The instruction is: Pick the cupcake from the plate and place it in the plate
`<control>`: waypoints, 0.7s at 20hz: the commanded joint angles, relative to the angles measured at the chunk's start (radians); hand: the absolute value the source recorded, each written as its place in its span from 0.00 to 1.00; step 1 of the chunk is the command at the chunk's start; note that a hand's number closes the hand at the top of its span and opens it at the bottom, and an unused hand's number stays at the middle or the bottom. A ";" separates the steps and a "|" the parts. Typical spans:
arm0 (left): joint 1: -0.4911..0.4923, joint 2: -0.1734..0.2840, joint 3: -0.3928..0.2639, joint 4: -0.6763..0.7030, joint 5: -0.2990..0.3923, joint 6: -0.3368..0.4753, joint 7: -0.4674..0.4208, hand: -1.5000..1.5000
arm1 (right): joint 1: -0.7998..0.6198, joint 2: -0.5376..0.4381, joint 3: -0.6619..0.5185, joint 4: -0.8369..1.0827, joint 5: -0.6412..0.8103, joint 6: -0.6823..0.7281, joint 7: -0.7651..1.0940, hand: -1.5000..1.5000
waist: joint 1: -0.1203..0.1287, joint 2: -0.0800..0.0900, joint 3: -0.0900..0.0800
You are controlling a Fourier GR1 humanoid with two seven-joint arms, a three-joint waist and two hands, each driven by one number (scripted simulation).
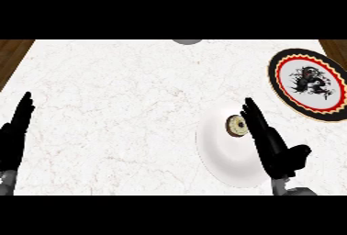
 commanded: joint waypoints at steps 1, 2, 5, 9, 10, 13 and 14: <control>0.001 -0.033 -0.028 -0.026 -0.008 -0.030 -0.037 0.50 | -0.132 -0.004 0.028 0.152 -0.051 0.114 0.131 0.00 | -0.003 -0.006 -0.002; -0.068 -0.034 -0.070 -0.085 -0.015 -0.061 -0.031 0.50 | -0.152 -0.054 0.050 0.179 -0.082 0.192 0.220 0.00 | 0.025 0.007 -0.001; -0.161 -0.043 -0.113 -0.156 -0.004 -0.149 -0.090 0.50 | -0.159 -0.086 0.155 0.252 -0.123 0.351 0.356 0.00 | 0.075 0.050 -0.003; -0.210 -0.092 -0.192 -0.195 0.017 -0.230 -0.094 0.50 | -0.344 -0.279 0.311 0.223 0.071 0.594 0.340 0.00 | 0.120 0.040 -0.010; -0.209 -0.098 -0.209 -0.210 0.027 -0.252 -0.093 0.50 | -0.377 -0.307 0.331 0.235 0.084 0.656 0.329 0.00 | 0.133 0.037 -0.007; -0.237 -0.113 -0.238 -0.208 0.031 -0.280 -0.070 0.50 | -0.538 -0.359 0.389 0.231 0.177 0.798 0.262 0.00 | 0.121 0.023 -0.002; -0.249 -0.116 -0.231 -0.206 0.034 -0.277 -0.063 0.50 | -0.579 -0.378 0.400 0.257 0.200 0.842 0.242 0.00 | 0.116 0.023 -0.001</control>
